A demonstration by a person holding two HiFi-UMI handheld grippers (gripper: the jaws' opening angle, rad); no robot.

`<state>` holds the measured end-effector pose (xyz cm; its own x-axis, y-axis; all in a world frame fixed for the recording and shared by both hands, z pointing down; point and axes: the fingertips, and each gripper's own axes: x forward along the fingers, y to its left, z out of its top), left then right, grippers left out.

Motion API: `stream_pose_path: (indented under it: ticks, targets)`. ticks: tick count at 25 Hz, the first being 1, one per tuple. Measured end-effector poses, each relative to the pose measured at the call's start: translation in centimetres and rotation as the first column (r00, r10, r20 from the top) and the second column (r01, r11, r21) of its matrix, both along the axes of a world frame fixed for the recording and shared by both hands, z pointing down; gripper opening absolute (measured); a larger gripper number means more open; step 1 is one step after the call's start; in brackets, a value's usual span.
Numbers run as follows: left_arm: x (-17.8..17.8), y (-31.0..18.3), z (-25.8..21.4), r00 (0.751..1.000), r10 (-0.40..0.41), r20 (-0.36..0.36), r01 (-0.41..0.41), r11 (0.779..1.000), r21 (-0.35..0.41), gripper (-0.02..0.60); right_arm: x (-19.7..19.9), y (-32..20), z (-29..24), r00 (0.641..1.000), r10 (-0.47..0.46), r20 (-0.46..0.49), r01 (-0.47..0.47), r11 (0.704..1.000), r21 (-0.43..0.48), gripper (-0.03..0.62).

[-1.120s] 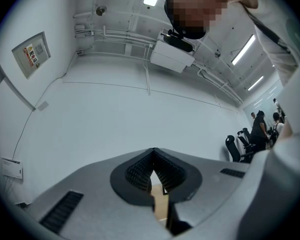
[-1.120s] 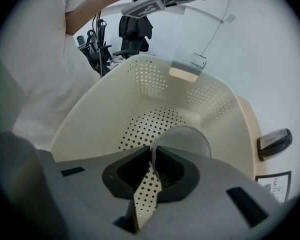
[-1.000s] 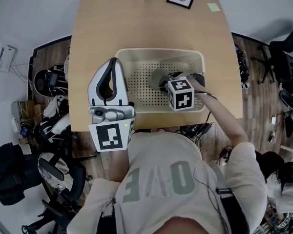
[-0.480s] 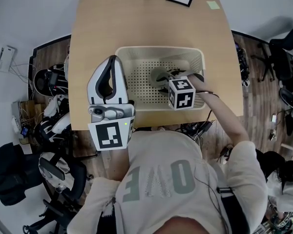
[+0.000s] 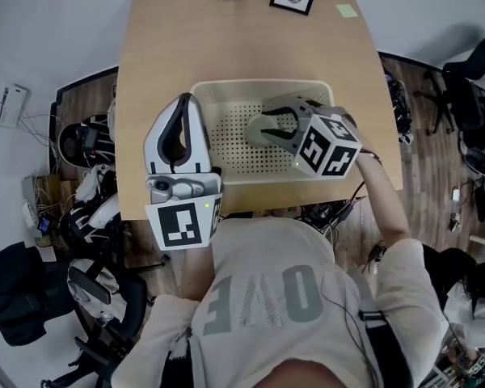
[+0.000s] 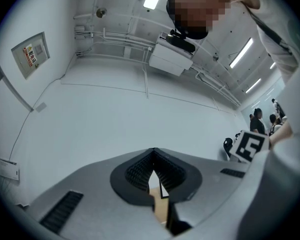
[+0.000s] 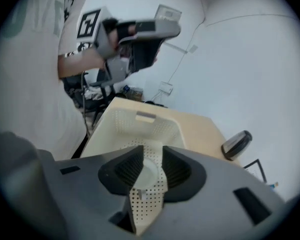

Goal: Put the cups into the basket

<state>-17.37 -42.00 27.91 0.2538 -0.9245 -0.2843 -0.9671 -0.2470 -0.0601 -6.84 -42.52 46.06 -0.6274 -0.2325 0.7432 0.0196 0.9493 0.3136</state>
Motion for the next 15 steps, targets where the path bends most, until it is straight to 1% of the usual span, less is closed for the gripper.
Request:
stream_pose_path:
  ticks: [2,4,5,6,7,8,9,10,11,12,13,15]
  targets:
    - [0.3,0.1,-0.4,1.0,0.011,0.002,-0.011,1.0,0.007,0.005,-0.3,-1.0,-4.2,0.99,0.064,0.129,-0.07,0.997,0.041,0.016]
    - [0.7,0.3,-0.8,1.0,0.024,0.006,-0.024,1.0,0.015,0.005,-0.4,-1.5,-8.4,0.957,0.094,0.275,-0.119,0.99,0.076,-0.002]
    - [0.9,0.4,-1.0,1.0,0.03,0.007,-0.03,0.999,0.021,0.005,-0.4,-1.6,-10.6,0.931,0.103,0.349,-0.145,0.985,0.097,-0.002]
    - [1.1,0.5,-1.2,0.999,0.036,0.008,-0.036,0.999,0.027,0.005,-0.3,-1.6,-12.8,0.898,0.111,0.426,-0.177,0.977,0.12,-0.002]
    - [1.3,0.6,-1.3,0.999,0.04,0.009,-0.04,0.999,0.031,0.005,0.0,-1.6,-15.1,0.853,0.122,0.507,-0.219,0.966,0.136,-0.002]
    - [1.5,0.7,-1.5,0.999,0.043,0.01,-0.043,0.998,0.034,0.005,0.4,-1.6,-17.1,0.795,0.146,0.59,-0.274,0.952,0.134,-0.003]
    - [1.7,0.7,-1.6,0.999,0.046,0.011,-0.046,0.998,0.037,0.005,1.1,-1.5,-18.9,0.728,0.177,0.662,-0.334,0.935,0.117,-0.002]
    - [1.9,0.7,-1.7,0.999,0.049,0.013,-0.05,0.998,0.038,0.005,2.0,-1.5,-20.3,0.665,0.207,0.718,-0.392,0.914,0.1,-0.002]
    - [2.1,0.7,-1.9,0.999,0.053,0.014,-0.053,0.998,0.039,0.005,3.1,-1.6,-21.4,0.609,0.228,0.76,-0.448,0.889,0.092,-0.003]
    - [2.3,0.7,-2.0,0.998,0.056,0.016,-0.056,0.998,0.04,0.005,4.4,-1.6,-22.2,0.559,0.245,0.792,-0.506,0.858,0.092,-0.002]
    - [2.5,0.7,-2.1,0.998,0.059,0.018,-0.06,0.997,0.041,0.005,5.6,-1.6,-22.7,0.511,0.263,0.818,-0.565,0.82,0.09,-0.002]
    - [2.8,0.7,-2.5,0.998,0.066,0.022,-0.067,0.997,0.046,0.005,7.8,-1.2,-23.3,0.421,0.296,0.857,-0.671,0.738,0.074,-0.002]
